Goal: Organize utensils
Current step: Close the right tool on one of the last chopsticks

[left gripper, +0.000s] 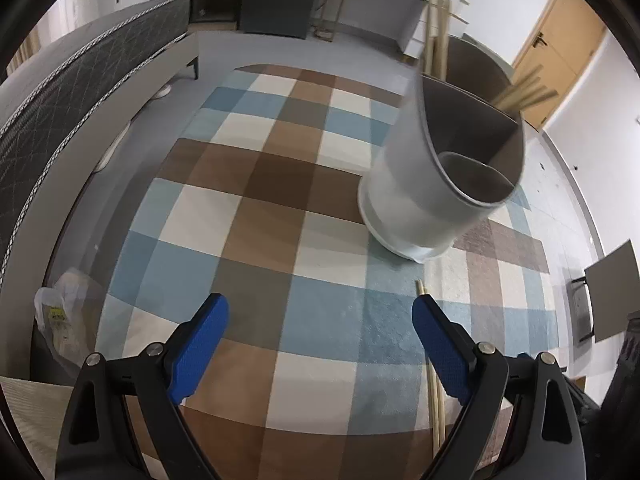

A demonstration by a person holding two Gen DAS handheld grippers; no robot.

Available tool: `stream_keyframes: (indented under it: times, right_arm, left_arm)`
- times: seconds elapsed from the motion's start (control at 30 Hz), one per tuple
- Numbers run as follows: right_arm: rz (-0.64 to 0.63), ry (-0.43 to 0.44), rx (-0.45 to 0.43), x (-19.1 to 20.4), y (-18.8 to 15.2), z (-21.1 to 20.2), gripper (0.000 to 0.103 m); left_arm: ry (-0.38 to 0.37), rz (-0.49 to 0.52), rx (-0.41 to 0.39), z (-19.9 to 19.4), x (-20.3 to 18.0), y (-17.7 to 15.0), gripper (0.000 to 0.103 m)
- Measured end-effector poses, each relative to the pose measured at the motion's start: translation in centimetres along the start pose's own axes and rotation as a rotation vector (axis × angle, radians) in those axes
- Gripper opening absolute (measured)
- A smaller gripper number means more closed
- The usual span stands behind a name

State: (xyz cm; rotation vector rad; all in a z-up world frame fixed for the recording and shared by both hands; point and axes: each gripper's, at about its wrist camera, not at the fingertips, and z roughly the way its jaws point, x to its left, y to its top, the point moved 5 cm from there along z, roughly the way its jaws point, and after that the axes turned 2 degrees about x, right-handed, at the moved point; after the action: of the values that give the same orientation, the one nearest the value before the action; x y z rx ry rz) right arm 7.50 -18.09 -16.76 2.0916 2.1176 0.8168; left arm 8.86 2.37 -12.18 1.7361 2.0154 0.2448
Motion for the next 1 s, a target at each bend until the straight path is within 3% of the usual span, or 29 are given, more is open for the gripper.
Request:
stream_keyframes:
  times: [0.07,0.17,0.23,0.57,0.73,1.0]
  right_arm:
    - [-0.025,-0.004,0.021,0.4,0.4,0.9,0.066]
    - [-0.045,0.003,0.038,0.8,1.3,2.1,0.055]
    - [-0.068,-0.008,0.039,1.1,2.1,2.9,0.055]
    - [-0.191,-0.085,0.089,2.5,3.0,6.4,0.042]
    - [-0.276,-0.141,0.091,3.3,2.6,6.6,0.024]
    - [-0.356,-0.205,0.100,4.7,2.0,6.6,0.022]
  left_arm:
    - [-0.018,-0.019,0.009,0.1,0.3,0.3,0.090]
    - [-0.052,-0.066,0.045,0.5,1.0,0.6,0.090]
    - [-0.065,-0.093,0.059,0.6,1.4,0.7,0.090]
    - [-0.069,-0.097,0.085,1.3,1.6,1.0,0.090]
    - [-0.064,-0.118,0.088,1.5,2.2,1.3,0.090]
    - [-0.075,-0.143,0.098,1.4,2.4,1.3,0.090]
